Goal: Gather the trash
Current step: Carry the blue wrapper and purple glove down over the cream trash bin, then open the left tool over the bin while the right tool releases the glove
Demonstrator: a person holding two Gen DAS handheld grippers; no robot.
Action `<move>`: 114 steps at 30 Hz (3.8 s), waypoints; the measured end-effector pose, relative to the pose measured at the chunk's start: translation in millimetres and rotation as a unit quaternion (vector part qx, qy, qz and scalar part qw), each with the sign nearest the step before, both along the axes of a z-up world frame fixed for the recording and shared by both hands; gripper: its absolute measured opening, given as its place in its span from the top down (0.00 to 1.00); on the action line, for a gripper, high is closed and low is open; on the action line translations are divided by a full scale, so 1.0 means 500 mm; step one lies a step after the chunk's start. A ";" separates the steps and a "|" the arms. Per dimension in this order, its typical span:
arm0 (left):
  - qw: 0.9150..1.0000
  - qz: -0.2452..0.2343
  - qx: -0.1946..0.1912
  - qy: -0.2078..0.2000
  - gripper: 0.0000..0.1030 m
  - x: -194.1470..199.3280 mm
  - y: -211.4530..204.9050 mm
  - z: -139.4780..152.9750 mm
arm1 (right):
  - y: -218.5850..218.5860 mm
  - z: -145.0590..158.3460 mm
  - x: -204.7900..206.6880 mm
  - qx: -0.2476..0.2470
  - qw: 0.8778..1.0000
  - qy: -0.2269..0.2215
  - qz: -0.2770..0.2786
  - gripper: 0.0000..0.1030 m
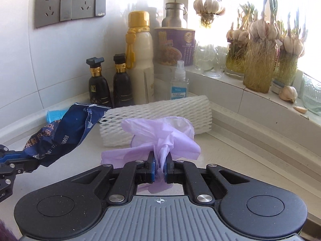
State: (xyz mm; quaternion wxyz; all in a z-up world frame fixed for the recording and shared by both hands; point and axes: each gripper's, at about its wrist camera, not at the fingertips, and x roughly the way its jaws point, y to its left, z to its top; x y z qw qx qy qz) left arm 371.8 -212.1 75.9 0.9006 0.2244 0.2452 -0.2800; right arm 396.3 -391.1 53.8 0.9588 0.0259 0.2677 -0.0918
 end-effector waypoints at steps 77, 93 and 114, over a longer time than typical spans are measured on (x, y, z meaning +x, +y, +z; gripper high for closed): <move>0.926 0.277 -0.091 0.239 0.92 -0.446 0.533 -0.383 | 0.631 -0.418 -0.444 0.045 0.950 0.142 0.276 0.94; 0.909 0.312 -0.024 0.277 0.91 -0.385 0.510 -0.552 | 0.641 -0.600 -0.409 0.064 0.939 0.215 0.261 0.90; 0.917 0.300 0.001 0.264 0.68 -0.402 0.479 -0.548 | 0.680 -0.584 -0.394 0.076 0.933 0.235 0.261 0.50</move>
